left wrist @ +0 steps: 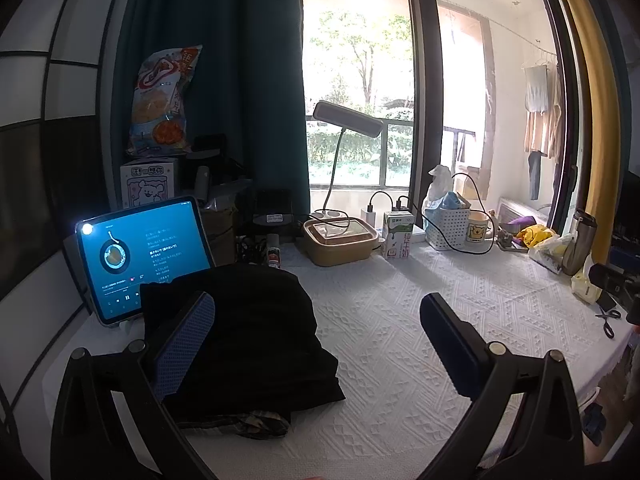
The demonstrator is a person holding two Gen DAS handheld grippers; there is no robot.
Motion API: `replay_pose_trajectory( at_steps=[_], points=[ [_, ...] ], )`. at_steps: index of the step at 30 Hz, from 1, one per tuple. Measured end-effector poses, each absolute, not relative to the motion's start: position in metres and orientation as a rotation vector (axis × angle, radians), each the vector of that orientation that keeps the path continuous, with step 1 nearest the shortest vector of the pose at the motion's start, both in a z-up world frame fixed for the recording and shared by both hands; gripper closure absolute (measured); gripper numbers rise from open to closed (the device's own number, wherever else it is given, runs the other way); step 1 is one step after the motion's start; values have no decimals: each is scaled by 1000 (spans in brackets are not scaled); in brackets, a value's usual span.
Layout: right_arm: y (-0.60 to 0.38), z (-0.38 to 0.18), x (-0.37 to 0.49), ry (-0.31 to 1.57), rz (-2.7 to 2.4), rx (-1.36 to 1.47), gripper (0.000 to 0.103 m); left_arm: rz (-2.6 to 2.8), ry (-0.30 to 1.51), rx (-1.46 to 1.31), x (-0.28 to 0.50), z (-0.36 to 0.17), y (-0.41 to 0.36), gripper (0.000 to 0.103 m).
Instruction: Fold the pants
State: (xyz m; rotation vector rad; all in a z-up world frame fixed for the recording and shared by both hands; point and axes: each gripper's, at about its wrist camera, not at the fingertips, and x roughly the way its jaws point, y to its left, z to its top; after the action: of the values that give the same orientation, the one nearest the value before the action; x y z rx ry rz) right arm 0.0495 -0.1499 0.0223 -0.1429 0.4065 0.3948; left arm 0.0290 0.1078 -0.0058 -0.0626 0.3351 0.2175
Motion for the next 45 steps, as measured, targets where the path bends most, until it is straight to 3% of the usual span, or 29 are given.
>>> replay_pose_trajectory(
  at_steps=[45],
  points=[
    [-146,23,44,407,392,-132,5,200,342,-61,28,-6,100,2]
  ],
)
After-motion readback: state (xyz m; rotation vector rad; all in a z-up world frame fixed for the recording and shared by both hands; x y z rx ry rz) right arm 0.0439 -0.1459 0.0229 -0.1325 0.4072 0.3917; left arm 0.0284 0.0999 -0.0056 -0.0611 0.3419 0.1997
